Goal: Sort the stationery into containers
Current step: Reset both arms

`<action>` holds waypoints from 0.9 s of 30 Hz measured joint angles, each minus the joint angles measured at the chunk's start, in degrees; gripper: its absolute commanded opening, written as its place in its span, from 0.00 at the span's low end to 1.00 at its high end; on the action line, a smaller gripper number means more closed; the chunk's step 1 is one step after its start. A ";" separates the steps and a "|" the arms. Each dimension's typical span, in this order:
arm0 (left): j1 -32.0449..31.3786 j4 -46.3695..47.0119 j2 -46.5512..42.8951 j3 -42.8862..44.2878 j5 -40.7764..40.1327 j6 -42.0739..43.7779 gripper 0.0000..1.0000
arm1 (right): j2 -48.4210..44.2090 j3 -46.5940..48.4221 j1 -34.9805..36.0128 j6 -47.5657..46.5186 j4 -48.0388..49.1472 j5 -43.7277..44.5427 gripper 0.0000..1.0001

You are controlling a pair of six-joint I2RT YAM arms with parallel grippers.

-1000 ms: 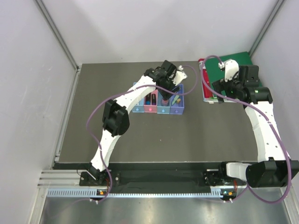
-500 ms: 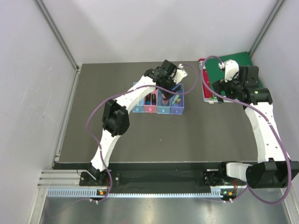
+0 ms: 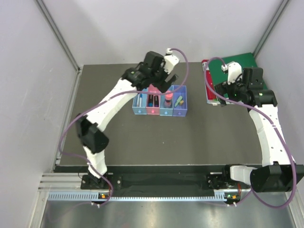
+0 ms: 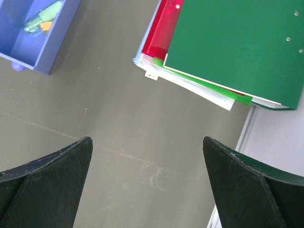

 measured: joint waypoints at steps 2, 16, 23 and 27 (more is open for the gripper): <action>0.28 0.63 -6.71 -4.61 -2.23 -0.94 0.99 | 0.00 0.22 0.00 0.02 -0.55 -1.05 1.00; 17.42 -7.08 -37.20 -25.64 -15.50 -8.20 0.99 | -1.68 6.12 0.44 -0.66 -7.06 -5.49 1.00; 20.46 -8.70 -47.78 -34.84 -13.97 -12.35 0.99 | -2.16 6.12 1.81 -1.14 -12.57 -8.22 1.00; 20.81 -8.31 -49.79 -36.79 -13.97 -14.25 0.99 | -2.23 6.12 2.47 -1.70 -14.12 -9.73 1.00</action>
